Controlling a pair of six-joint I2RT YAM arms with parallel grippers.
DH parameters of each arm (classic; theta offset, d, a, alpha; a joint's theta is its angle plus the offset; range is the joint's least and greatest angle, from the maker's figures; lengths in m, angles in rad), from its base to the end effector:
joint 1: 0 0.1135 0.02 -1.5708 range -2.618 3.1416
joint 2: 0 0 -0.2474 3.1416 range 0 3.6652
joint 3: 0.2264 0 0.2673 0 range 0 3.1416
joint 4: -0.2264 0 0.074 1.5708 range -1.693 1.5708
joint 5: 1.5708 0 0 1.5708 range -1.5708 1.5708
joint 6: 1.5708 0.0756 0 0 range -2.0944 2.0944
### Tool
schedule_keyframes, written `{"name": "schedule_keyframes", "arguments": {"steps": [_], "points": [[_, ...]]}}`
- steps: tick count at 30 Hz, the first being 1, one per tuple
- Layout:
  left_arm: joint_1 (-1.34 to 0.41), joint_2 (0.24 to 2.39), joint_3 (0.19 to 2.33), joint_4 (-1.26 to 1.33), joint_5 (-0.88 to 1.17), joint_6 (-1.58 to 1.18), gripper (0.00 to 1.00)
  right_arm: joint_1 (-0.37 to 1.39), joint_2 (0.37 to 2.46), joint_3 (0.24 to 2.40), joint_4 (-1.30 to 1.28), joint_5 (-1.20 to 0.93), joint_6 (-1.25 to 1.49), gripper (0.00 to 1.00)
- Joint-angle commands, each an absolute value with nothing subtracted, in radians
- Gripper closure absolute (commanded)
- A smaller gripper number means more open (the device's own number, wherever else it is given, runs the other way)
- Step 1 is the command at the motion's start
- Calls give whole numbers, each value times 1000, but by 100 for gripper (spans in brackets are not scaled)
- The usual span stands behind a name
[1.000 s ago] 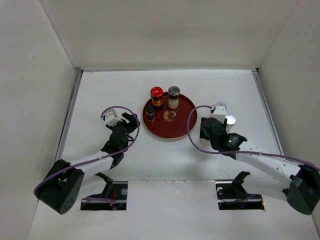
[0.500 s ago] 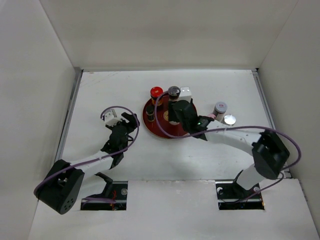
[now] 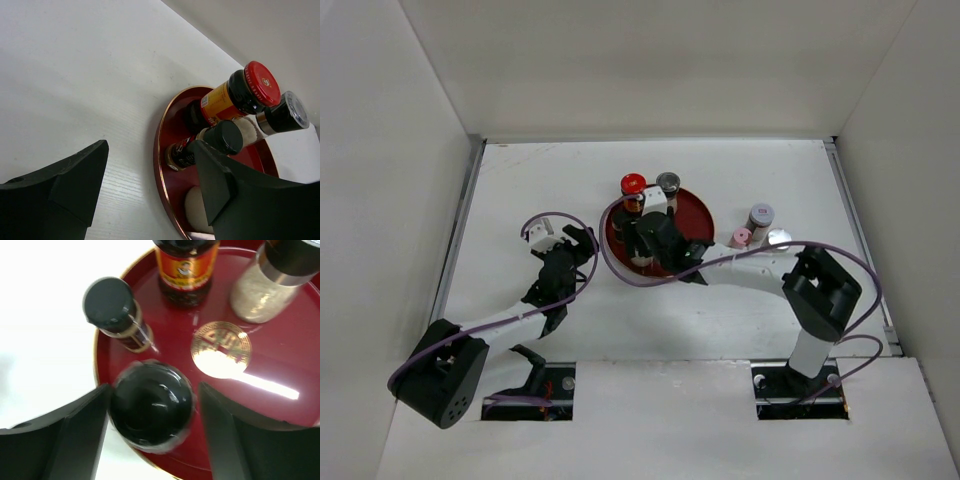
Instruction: Organize the condiment bottles
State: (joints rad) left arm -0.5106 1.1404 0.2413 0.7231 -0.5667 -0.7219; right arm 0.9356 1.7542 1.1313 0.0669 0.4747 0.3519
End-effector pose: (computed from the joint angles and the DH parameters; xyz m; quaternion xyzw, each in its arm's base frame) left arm 0.2480 -0.0924 0.1477 -0.2562 0.7129 -0.1815 0.6271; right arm 0.2839 0.3270 0.1790 -0.1350 0.8465 0.1191 0.5011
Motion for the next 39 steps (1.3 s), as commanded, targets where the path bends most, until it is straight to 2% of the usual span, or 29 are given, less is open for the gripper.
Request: {"name": "schedule_keyframes", "arguments": {"steps": [1,3,5,9,12,14,15,17,18,19,21,23,29,36,39], "points": [[-504,1121,236,778,-557,-732,32,953,1724,1183,175,462,371,15],[-504,1118,235,778,-557,-732,32,953,1671,1164,172,468,365,5],[-504,1121,236,778,-557,-732,32,949,1555,1114,163,482,350,1],[-504,1121,236,778,-557,-732,32,898,1355,974,141,584,342,1],[-504,1121,236,778,-557,-732,32,820,1212,844,95,696,359,13],[-504,1123,238,778,-557,-733,32,769,1136,781,33,776,373,31],[-504,1123,238,778,-557,-733,31,753,1102,760,-6,814,380,37],[-504,1123,238,779,-557,-733,31,729,1031,736,-92,889,382,40],[-504,1124,238,779,-557,-733,31,716,991,730,-132,935,385,38],[-504,1126,238,779,-557,-735,31,702,958,724,-164,975,393,31],[-507,1131,239,779,-557,-736,31,648,913,718,-221,1029,405,9],[-508,1134,241,779,-555,-738,31,569,902,721,-261,1022,414,1],[-508,1135,241,781,-546,-744,31,487,994,726,-270,879,456,0],[-513,1141,242,781,-542,-746,31,374,1074,696,-129,695,479,0],[-510,1135,239,781,-540,-747,31,370,1100,689,-126,687,495,6]]}}
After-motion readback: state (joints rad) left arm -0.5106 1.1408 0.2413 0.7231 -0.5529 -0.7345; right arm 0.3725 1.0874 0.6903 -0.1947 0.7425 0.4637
